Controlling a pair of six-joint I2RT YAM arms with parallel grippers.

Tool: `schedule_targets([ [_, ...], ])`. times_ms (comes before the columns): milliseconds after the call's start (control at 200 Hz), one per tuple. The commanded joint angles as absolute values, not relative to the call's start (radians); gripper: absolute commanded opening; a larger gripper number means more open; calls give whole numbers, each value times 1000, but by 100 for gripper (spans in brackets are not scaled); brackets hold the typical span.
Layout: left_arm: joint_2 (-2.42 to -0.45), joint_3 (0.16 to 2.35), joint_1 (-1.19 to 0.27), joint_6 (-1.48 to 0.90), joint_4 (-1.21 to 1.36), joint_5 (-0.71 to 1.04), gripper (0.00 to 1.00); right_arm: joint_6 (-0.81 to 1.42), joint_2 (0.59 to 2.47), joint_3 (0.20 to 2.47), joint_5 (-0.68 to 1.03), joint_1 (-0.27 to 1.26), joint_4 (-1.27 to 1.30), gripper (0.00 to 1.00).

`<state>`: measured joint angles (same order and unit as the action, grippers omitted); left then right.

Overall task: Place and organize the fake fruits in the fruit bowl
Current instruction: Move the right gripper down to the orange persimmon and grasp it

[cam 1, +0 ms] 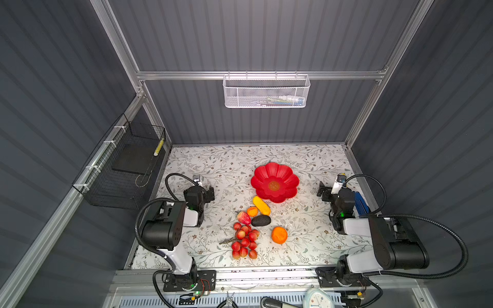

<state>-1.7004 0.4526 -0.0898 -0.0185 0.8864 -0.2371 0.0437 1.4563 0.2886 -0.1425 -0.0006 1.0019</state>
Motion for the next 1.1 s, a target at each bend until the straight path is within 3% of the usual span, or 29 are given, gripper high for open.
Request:
schedule_targets([
  [0,-1717,471,-81,1,917,-255,100,35,1463,301,-155,-6,1031,99],
  [850,-1718,474,-80,1,911,-254,100,46,1462,308,-139,-16,1014,99],
  [941,-1716,471,-80,2,915,-253,100,65,1449,301,-199,-17,1025,99],
  [1036,-1678,471,-81,3,903,-266,100,69,1356,341,-252,-5,873,99],
  [1096,-1589,536,-83,-16,693,-283,100,52,1261,422,-297,26,661,99],
])
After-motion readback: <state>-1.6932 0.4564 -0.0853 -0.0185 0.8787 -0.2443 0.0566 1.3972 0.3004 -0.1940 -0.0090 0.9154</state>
